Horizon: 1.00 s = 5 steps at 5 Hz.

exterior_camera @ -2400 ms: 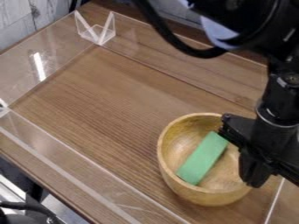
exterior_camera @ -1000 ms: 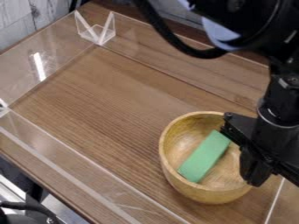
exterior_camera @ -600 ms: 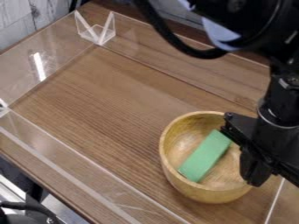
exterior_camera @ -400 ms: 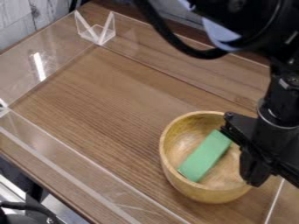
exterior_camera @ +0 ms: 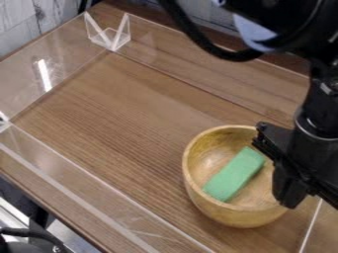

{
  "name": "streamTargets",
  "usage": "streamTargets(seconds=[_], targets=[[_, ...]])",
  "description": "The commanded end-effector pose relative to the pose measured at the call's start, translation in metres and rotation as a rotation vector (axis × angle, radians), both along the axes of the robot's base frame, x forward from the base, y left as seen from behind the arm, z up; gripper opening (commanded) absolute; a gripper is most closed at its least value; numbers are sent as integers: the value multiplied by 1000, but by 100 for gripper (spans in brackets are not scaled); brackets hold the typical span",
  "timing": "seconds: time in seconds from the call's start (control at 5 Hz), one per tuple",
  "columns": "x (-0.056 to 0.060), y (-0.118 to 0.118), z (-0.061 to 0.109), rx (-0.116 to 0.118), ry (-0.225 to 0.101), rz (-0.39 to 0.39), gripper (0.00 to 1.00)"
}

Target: Remove the green block from inside the brown bowl and put it on the table

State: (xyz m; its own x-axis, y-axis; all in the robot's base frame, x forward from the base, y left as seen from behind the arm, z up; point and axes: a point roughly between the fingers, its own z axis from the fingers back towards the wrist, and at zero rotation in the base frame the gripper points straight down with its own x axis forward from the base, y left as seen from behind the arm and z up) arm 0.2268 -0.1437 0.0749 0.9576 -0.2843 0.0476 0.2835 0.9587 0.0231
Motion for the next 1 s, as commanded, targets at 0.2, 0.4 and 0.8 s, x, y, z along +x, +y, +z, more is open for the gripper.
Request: streamTargets(seconds=[0.2,0.4,0.8], targets=[[10,-2,28,-53,-76,-12,0],[10,0,29,-53,-72,-20,0],[10,4,30,-56,-64,-30,100]])
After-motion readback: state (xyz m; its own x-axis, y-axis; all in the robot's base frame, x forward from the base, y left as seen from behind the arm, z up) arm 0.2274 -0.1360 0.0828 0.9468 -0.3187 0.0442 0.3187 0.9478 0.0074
